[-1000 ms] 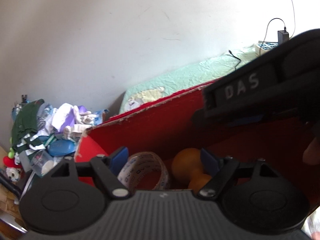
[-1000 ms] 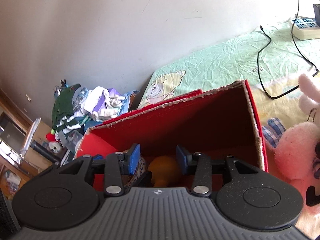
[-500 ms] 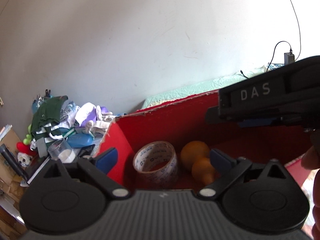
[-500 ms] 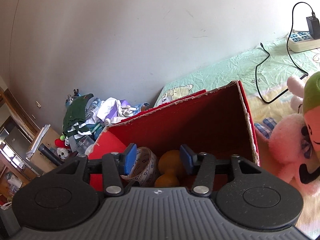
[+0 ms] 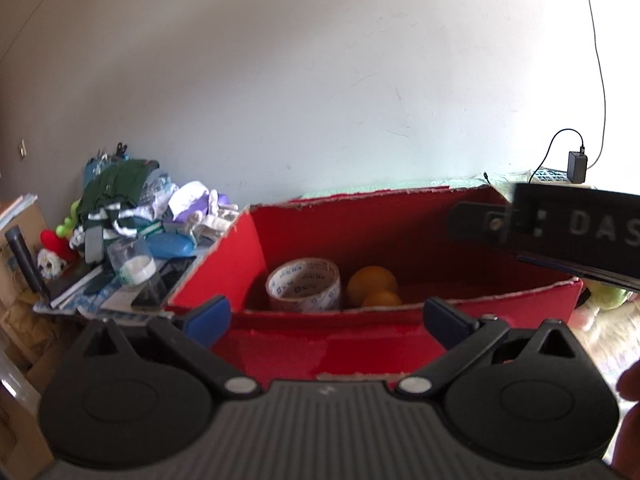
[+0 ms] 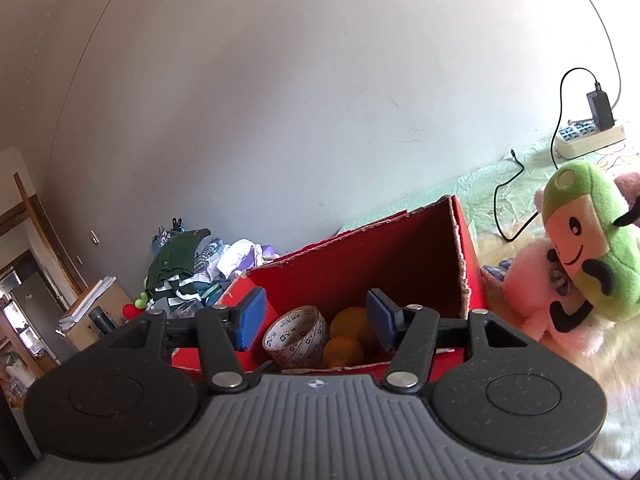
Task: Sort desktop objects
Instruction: 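Withdraw the right gripper up and out of the red box, then move the right gripper toward the red-and-white strapped sandal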
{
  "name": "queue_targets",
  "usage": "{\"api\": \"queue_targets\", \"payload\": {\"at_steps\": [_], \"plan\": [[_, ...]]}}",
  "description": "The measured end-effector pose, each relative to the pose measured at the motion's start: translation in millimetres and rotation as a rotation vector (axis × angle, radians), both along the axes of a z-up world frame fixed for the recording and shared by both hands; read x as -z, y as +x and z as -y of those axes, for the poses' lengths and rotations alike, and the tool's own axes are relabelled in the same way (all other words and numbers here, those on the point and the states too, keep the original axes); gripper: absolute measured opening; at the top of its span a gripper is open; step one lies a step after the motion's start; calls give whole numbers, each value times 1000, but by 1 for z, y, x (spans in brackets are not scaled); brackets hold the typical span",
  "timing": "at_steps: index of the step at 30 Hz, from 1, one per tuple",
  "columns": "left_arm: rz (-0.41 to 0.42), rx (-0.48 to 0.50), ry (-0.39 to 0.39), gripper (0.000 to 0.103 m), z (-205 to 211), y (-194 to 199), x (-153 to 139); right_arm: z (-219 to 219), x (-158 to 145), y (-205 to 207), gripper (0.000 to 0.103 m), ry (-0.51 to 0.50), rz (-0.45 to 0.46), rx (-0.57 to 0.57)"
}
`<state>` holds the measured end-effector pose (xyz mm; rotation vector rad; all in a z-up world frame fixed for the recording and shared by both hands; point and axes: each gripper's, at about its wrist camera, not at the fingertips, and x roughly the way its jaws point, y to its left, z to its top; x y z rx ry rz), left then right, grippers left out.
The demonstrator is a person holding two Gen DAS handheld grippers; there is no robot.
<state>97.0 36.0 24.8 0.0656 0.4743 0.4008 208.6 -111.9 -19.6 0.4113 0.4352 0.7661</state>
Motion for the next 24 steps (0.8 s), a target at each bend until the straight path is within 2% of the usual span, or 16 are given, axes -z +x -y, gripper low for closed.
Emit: {"api": "queue_targets", "payload": {"at_steps": [3, 7, 13, 17, 24], "plan": [[-2, -13, -36, 103, 4, -10, 6, 11, 4, -12, 61, 8, 26, 28], [-25, -18, -65, 103, 11, -20, 18, 23, 14, -29, 69, -18, 61, 56], [-76, 14, -71, 103, 23, -27, 41, 36, 39, -47, 70, -81, 87, 68], [-102, 21, -103, 103, 22, -29, 53, 42, 52, -47, 70, -103, 77, 74], [-130, 12, -108, 103, 19, -32, 67, 49, 71, -41, 69, -97, 50, 70]]}}
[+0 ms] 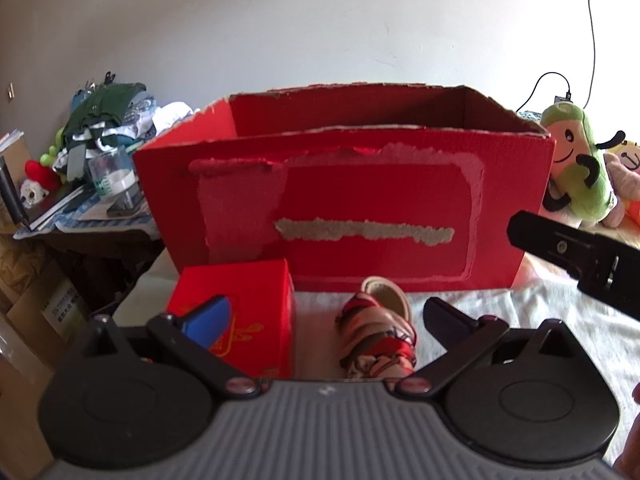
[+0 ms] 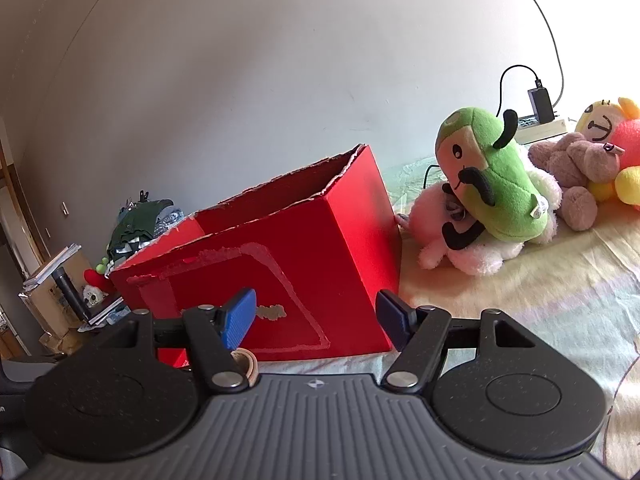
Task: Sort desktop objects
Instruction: 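Move the right gripper toward the red-and-white strapped sandal, then close the right gripper on the sandal's straps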
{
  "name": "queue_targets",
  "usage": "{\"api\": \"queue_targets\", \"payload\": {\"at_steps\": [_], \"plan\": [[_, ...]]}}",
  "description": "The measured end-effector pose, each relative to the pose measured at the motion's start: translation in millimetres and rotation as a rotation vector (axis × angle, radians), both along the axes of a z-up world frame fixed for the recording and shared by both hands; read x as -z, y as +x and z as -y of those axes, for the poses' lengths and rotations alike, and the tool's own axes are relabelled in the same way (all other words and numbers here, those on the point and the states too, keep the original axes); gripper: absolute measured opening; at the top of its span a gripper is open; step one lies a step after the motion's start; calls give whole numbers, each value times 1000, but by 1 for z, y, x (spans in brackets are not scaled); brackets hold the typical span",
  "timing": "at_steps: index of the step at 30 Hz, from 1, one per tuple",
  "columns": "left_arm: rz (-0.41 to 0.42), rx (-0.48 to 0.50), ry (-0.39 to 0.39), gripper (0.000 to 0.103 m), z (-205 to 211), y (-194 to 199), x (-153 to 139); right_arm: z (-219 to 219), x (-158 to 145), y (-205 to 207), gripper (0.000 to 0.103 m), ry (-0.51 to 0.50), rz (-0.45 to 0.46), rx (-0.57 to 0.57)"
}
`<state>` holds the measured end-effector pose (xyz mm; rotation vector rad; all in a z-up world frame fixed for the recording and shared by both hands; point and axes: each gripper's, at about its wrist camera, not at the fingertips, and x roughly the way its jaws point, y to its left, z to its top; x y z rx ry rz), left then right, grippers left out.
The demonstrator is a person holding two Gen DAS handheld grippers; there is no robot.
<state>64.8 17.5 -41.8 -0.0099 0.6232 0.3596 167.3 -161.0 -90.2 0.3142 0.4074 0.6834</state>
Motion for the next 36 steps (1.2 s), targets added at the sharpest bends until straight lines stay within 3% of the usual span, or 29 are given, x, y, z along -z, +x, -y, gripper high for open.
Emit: {"api": "queue_targets", "payload": {"at_steps": [5, 12, 18, 23, 36], "plan": [[17, 20, -1, 103, -1, -6, 4, -1, 7, 5, 69, 16, -7, -32], [77, 101, -94, 103, -9, -19, 9, 1, 14, 11, 66, 41, -19, -79], [111, 164, -105, 103, -3, -32, 10, 3, 24, 30, 50, 110, -165, -154], [135, 234, -117, 103, 4, -39, 11, -7, 24, 28, 42, 84, -173, -251], [109, 289, -192, 100, 8, -30, 26, -21, 28, 32, 41, 75, -305, -466]]}}
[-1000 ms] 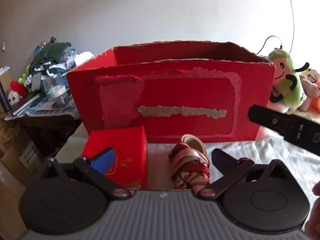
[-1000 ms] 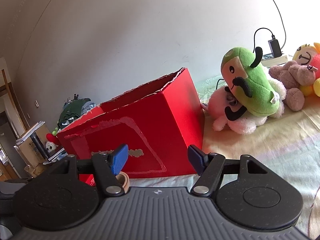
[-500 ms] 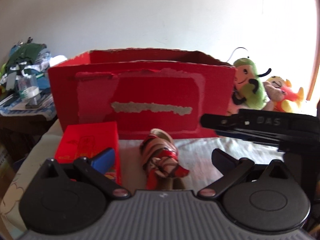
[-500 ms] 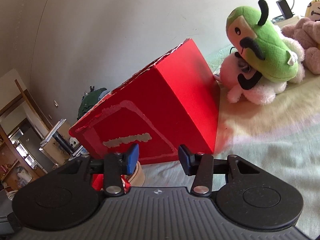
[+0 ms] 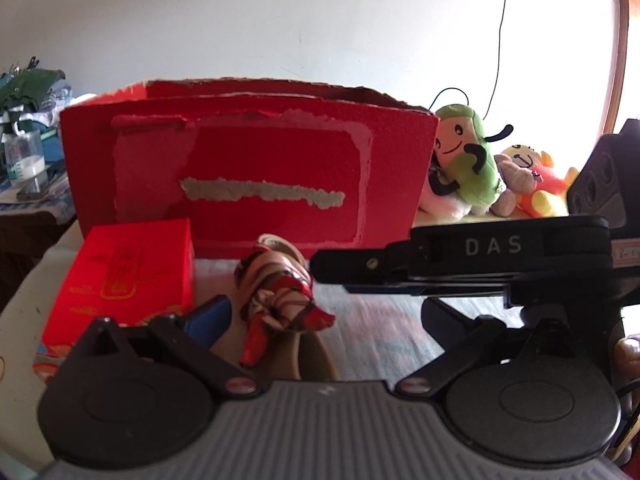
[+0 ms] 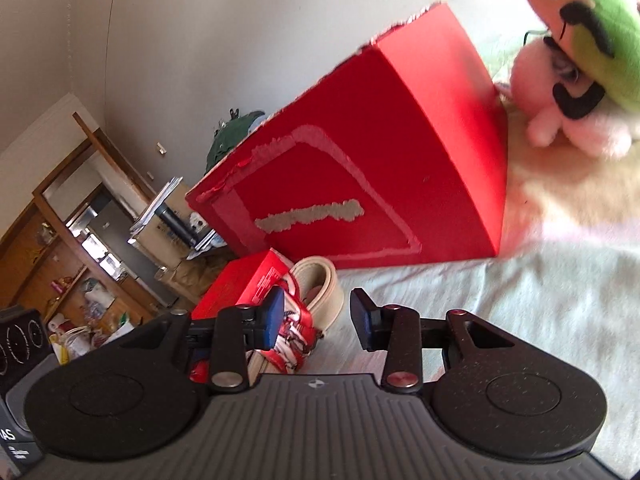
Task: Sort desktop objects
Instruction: 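Close the right gripper on the sandal's straps, then lift the sandal off the bed with the right gripper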
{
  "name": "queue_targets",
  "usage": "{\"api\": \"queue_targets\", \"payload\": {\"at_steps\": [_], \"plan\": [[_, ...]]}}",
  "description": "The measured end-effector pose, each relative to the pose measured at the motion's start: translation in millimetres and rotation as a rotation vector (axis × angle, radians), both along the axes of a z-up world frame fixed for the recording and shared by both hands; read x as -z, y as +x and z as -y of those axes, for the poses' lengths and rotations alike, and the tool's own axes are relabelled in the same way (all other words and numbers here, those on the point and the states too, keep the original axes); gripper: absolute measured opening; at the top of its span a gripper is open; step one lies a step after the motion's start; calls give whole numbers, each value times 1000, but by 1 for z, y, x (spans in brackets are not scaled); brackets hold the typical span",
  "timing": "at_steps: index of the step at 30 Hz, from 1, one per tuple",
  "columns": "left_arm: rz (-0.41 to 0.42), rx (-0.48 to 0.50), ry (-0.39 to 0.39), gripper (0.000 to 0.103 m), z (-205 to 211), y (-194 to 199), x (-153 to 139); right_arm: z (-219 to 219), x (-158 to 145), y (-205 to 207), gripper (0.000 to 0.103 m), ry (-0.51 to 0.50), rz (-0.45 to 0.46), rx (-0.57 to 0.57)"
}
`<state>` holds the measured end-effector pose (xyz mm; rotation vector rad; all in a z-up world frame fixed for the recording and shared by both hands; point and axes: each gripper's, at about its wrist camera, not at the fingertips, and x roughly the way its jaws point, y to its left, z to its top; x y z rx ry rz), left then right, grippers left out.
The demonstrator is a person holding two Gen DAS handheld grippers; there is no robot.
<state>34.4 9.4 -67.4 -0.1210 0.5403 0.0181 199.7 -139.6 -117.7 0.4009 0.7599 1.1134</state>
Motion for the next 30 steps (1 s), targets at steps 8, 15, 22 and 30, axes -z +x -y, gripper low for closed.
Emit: {"api": "queue_targets", "payload": {"at_steps": [8, 15, 22, 30], "plan": [[5, 7, 19, 89, 7, -1, 6, -2, 2, 3, 42, -10, -55, -73], [51, 64, -18, 88, 12, -6, 4, 12, 11, 14, 45, 49, -169, -118], [28, 35, 52, 92, 15, -5, 8, 20, 14, 17, 41, 70, -212, -143], [12, 13, 97, 98, 22, -4, 14, 12, 11, 18, 45, 45, -190, -148]]}}
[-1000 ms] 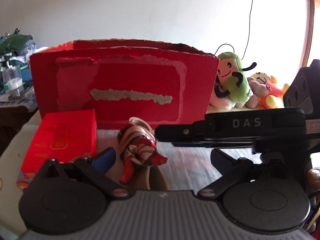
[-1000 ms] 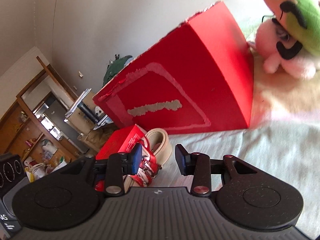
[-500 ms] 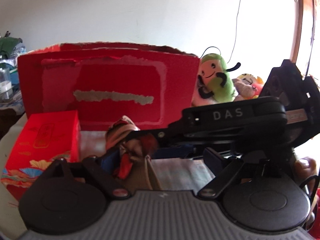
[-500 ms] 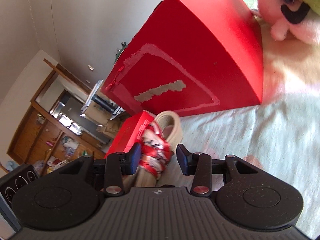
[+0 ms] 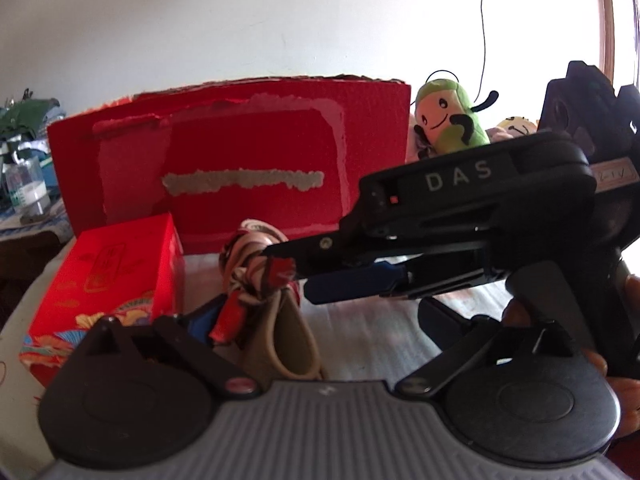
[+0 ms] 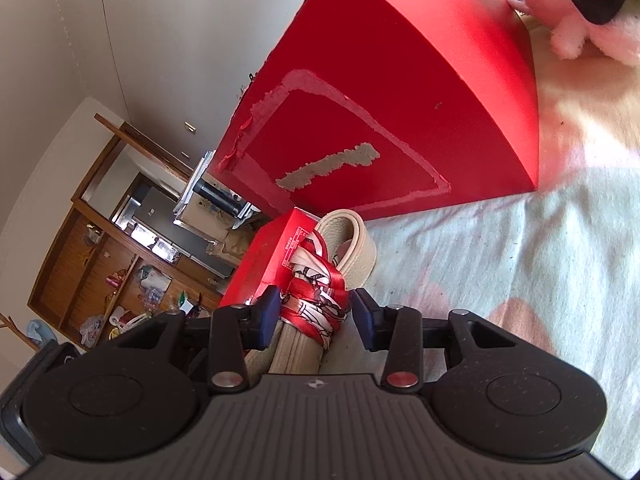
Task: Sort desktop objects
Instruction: 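Lift the sandal off the bed with the right gripper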
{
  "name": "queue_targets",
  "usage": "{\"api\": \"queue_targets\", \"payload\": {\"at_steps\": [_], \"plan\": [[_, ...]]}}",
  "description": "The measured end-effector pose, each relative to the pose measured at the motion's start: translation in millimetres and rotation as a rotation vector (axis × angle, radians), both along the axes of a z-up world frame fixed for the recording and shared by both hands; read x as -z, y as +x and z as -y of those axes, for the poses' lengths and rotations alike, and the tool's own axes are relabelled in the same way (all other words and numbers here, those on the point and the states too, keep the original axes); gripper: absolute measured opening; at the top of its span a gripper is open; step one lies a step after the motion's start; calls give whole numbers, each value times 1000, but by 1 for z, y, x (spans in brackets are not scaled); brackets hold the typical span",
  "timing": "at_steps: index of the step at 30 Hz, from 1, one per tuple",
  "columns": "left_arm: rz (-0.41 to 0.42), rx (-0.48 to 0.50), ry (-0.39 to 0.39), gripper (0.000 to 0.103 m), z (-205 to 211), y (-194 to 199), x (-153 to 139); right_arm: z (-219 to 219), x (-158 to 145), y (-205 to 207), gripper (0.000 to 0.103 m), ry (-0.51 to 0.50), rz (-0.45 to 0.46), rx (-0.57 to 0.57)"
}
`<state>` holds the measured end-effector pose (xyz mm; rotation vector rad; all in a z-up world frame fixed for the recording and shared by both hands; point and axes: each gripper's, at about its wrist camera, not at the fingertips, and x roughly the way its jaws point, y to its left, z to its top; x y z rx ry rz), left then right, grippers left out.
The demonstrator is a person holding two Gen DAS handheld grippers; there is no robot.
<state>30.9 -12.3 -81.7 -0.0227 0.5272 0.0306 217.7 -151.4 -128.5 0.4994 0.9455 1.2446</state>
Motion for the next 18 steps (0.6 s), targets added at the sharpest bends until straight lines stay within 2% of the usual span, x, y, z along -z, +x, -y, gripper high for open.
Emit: {"api": "queue_targets", "payload": {"at_steps": [3, 10, 11, 13, 18], "plan": [[15, 20, -34, 95, -2, -1, -2, -1, 0, 0, 45, -3, 6, -2], [43, 66, -29, 90, -1, -8, -1, 2, 2, 3, 45, 19, -16, -15], [43, 63, -23, 89, -1, -9, 0, 2, 2, 4, 44, 22, -21, -17], [40, 47, -10, 88, -2, -9, 0, 4, 4, 5, 34, 27, -37, -18], [14, -2, -23, 95, -6, -10, -2, 6, 4, 6, 34, 29, -48, -12]]}}
